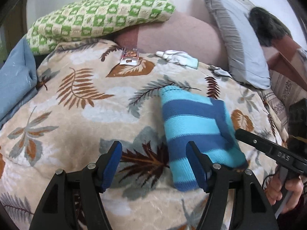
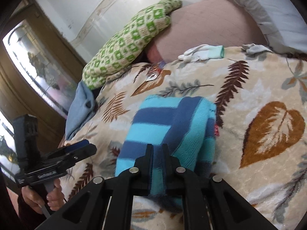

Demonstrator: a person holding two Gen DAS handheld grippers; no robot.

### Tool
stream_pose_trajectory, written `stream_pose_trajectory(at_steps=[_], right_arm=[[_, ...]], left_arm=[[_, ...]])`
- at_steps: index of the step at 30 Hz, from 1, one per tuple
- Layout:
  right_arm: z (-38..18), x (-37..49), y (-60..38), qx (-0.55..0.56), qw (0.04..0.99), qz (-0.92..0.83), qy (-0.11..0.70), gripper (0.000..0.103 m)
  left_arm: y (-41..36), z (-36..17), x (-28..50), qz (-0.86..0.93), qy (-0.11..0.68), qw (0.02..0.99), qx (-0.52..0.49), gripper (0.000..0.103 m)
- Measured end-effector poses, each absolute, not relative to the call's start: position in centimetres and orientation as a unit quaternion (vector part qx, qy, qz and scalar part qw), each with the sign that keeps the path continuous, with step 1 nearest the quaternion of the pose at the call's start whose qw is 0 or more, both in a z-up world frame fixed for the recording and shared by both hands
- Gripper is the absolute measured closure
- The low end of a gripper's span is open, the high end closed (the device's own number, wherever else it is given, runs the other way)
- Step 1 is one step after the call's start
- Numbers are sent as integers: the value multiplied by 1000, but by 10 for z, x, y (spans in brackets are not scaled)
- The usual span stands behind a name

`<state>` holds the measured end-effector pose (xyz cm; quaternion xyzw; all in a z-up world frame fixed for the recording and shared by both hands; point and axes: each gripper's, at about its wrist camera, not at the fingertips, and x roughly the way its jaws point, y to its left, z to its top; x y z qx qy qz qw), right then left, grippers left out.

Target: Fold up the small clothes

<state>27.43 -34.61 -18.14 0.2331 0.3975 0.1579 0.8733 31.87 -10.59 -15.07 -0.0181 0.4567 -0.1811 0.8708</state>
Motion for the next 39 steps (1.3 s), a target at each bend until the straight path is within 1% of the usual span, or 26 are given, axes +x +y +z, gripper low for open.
stream_pose_trajectory(at_steps=[5,9,12,16,22,26,30,34,36,39], right_arm=[[-192,284,-345,229,870,149,411,93],[-208,289,-346,234,857,139,437,89],[-216,290,-351,248,852,144,437,87],[-221,291,-353,255,849,143,439,86],[-210,289,-352,239,856,137,437,86],[-186,279,-333,172,881,135,420,86],[-175,272,-321,158,884,135,419,85],[-186,275,-314,153,869,136,450,85],[-198,278,-315,161,859,135,467,85],[-202,280,-320,169,856,140,468,85]], left_arm=[[-130,-166,327,-195,463,865,-5,33],[-150,-180,324,-196,466,862,33,33],[-161,-185,321,-187,455,868,72,32],[-170,-189,317,-178,443,871,113,32],[-160,-180,318,-178,443,876,75,32],[-162,-166,310,-156,416,891,99,32],[-157,-160,307,-143,413,892,112,31],[-154,-173,311,-148,443,877,111,31],[-156,-176,309,-150,438,878,122,31],[-162,-179,307,-153,434,875,151,31]])
